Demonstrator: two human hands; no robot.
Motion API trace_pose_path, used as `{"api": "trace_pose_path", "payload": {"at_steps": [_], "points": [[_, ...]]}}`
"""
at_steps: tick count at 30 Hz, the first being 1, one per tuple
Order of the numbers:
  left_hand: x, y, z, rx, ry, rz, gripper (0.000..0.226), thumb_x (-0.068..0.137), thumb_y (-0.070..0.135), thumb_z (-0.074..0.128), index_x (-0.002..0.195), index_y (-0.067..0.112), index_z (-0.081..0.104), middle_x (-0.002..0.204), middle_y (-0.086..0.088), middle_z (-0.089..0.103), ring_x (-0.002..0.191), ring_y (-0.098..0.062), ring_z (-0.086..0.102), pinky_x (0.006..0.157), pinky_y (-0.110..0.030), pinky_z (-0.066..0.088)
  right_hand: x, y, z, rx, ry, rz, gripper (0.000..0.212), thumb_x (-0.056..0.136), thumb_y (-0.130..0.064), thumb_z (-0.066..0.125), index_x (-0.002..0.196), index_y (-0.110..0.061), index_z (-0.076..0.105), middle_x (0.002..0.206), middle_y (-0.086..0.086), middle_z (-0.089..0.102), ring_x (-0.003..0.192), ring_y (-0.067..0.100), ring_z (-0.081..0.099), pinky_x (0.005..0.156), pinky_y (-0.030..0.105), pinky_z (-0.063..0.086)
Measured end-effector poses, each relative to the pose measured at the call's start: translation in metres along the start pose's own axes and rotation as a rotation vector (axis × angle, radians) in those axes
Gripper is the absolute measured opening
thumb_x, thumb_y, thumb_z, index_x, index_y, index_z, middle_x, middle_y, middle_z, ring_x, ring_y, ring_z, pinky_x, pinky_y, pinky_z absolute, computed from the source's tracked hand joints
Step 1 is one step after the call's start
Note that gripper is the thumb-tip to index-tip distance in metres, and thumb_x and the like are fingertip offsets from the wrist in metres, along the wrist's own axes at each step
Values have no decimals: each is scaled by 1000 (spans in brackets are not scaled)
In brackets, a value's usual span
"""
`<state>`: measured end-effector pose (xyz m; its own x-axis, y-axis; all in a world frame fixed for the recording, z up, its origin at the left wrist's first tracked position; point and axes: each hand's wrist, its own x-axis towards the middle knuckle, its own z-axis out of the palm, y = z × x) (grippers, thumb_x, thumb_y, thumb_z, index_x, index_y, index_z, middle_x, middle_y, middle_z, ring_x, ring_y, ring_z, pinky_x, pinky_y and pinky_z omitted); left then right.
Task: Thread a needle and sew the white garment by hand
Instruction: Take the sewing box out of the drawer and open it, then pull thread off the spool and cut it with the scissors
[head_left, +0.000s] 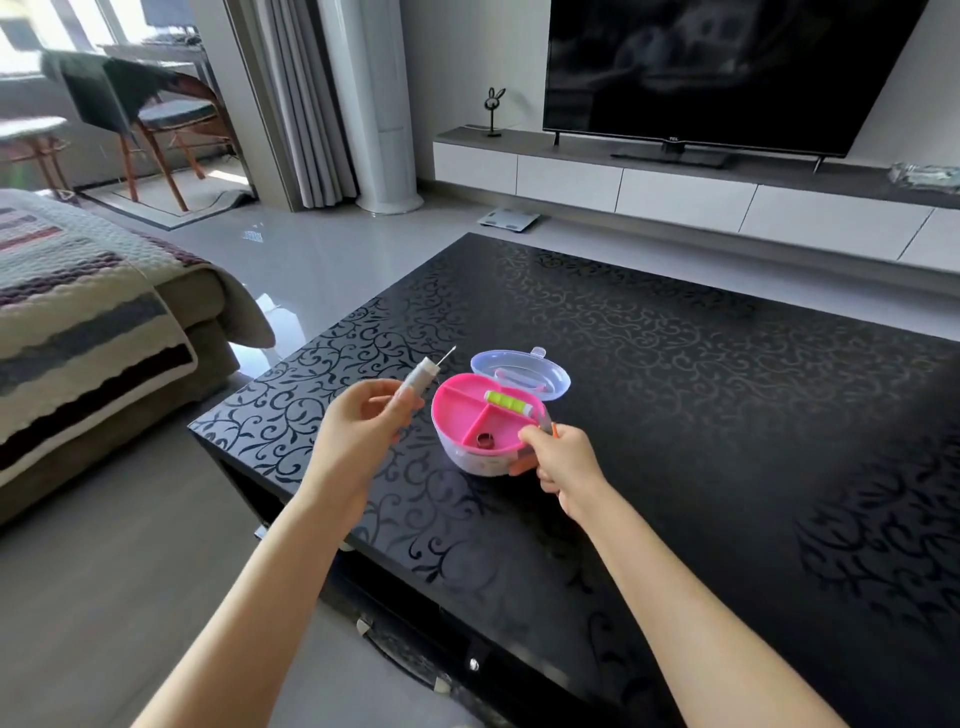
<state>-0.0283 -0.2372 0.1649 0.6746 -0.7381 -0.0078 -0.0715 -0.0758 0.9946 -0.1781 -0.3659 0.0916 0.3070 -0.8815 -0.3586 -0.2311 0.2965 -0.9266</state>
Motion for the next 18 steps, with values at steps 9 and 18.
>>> {"api": "trace_pose_path", "payload": {"at_steps": [9, 18], "points": [[-25, -17, 36, -150, 2, -166, 20, 83, 28, 70, 93, 11, 66, 82, -5, 67, 67, -10, 51, 62, -21, 42, 4, 2, -25, -146, 97, -209, 32, 91, -42, 57, 103, -13, 55, 76, -3, 53, 67, 14, 50, 57, 24, 38], [-57, -43, 73, -269, -208, -392, 10, 86, 20, 66, 85, 14, 74, 78, 0, 70, 66, -9, 56, 66, -22, 44, -12, 71, -146, -1087, 430, -507, 14, 73, -6, 78, 86, -4, 72, 84, 12, 63, 77, 39, 56, 69, 41, 44]]}}
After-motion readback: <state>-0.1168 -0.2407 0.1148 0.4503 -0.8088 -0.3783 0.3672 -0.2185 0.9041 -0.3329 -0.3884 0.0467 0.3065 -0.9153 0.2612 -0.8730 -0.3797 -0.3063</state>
